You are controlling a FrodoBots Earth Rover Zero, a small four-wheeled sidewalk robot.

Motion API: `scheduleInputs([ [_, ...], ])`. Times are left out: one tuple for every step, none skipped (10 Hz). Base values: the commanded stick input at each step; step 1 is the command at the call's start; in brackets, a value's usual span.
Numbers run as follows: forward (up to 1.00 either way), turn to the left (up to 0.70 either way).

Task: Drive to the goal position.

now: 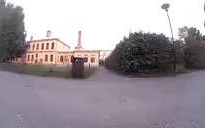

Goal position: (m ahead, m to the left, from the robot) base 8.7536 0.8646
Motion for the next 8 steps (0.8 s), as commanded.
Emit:
scheduleInputs([
  [0.5,0.0],
  [0.5,0.0],
  [0.5,0.0],
  [0.5,0.0],
  [0.5,0.0],
  [0.5,0.0],
  [0.5,0.0],
  [0.5,0.0],
])
